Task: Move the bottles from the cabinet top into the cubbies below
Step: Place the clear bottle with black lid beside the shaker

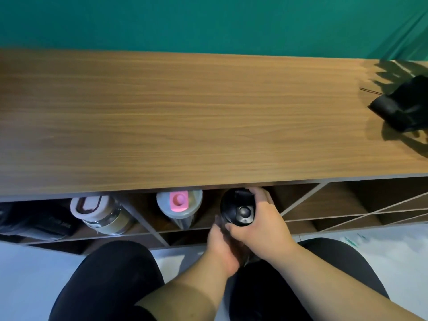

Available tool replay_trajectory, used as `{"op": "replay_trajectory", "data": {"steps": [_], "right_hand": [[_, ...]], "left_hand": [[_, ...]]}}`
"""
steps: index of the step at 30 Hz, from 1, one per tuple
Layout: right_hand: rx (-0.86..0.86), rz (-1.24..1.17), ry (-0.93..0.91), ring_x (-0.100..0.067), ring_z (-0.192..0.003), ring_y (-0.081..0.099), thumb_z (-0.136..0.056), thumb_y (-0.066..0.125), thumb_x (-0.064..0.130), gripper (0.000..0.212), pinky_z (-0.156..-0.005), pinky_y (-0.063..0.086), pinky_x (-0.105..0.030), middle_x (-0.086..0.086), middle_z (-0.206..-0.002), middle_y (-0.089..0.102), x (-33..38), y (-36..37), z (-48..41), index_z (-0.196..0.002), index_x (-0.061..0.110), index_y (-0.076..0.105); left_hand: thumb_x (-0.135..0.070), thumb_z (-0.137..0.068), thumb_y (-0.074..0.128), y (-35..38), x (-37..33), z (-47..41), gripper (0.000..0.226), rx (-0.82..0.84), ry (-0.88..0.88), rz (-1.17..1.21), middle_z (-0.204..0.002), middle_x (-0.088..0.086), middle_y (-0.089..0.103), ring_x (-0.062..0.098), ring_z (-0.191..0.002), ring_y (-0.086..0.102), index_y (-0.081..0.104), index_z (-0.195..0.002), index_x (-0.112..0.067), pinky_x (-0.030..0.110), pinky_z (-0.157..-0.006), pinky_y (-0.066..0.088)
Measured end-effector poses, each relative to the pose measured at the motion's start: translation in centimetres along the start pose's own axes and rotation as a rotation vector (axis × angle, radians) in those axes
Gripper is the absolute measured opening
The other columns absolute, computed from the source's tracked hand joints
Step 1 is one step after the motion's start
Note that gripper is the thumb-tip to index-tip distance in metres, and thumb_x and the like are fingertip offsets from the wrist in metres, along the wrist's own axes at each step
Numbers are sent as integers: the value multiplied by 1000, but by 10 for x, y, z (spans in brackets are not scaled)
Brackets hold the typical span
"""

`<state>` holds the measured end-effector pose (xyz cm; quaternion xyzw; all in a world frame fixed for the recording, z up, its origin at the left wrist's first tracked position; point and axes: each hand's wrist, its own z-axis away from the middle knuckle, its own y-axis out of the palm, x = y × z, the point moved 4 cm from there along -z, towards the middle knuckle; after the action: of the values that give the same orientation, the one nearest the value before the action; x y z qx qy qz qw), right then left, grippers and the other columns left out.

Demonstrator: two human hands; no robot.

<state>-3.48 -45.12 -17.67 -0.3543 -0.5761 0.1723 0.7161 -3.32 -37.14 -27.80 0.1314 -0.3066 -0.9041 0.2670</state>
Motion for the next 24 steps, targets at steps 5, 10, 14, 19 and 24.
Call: {"op": "replay_trajectory", "data": {"steps": [5, 10, 14, 19, 24], "right_hand": [[-7, 21, -3, -10, -108, 54, -58, 87, 32, 77, -80, 39, -17, 9, -117, 52, -11, 0, -12, -123, 28, 47], [66, 3, 21, -13, -105, 57, -59, 88, 31, 72, -81, 42, -21, 7, -116, 55, -18, 5, -22, -121, 27, 51], [112, -23, 32, -11, -106, 58, -57, 88, 34, 74, -87, 46, -25, 10, -117, 59, -22, 9, -30, -121, 33, 52], [126, -54, 36, -12, -108, 60, -51, 85, 38, 72, -93, 47, -30, 10, -115, 61, -29, 14, -39, -116, 36, 54], [116, -73, 25, -10, -105, 59, -49, 85, 39, 72, -90, 46, -27, 10, -112, 61, -33, 15, -41, -114, 36, 53]], "left_hand": [[-34, -107, 26, -2, -5, -15, 54, -47, -17, -23, -88, 30, 80, 42, -102, 67, 70, -111, -2, 55, -83, 52], [-38, -101, 37, -6, -16, -32, 53, -48, 0, -106, -126, 28, 73, 45, -125, 63, 70, -127, -6, 60, -116, 40], [-37, -99, 36, -4, -20, -34, 50, -64, 0, -186, -101, 20, 80, 37, -100, 71, 73, -120, -11, 55, -115, 40], [-36, -99, 36, -1, -24, -31, 46, -67, 7, -181, -97, 19, 81, 35, -92, 72, 73, -114, -12, 54, -103, 49], [-39, -99, 36, 0, -29, -31, 48, -109, -16, -205, -95, 16, 82, 34, -93, 72, 72, -118, -15, 52, -109, 46]]}}
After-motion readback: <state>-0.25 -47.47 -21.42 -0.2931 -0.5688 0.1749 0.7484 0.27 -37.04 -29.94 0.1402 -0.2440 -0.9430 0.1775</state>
